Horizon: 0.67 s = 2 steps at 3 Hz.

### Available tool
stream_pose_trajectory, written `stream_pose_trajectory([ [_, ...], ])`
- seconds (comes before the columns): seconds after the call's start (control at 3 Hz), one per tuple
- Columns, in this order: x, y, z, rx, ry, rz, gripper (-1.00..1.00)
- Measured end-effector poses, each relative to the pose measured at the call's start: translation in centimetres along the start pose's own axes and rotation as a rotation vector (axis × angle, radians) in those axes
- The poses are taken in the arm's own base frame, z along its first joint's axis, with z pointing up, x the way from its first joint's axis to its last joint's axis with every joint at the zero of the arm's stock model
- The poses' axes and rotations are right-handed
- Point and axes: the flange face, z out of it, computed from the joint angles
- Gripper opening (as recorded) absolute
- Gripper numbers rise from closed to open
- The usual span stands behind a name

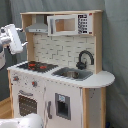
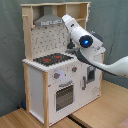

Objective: Play with the kitchen

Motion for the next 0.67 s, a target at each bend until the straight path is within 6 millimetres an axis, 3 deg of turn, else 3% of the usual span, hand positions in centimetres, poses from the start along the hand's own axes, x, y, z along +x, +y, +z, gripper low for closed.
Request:
stream_pose_trajectory([
  [0.33, 2.2, -0.8, -2.5, -0.015, 0.059, -0.110, 1.00],
  [0.67, 4.0, -3.8, -4.1, -0.013, 0.110, -0.250, 1.00],
])
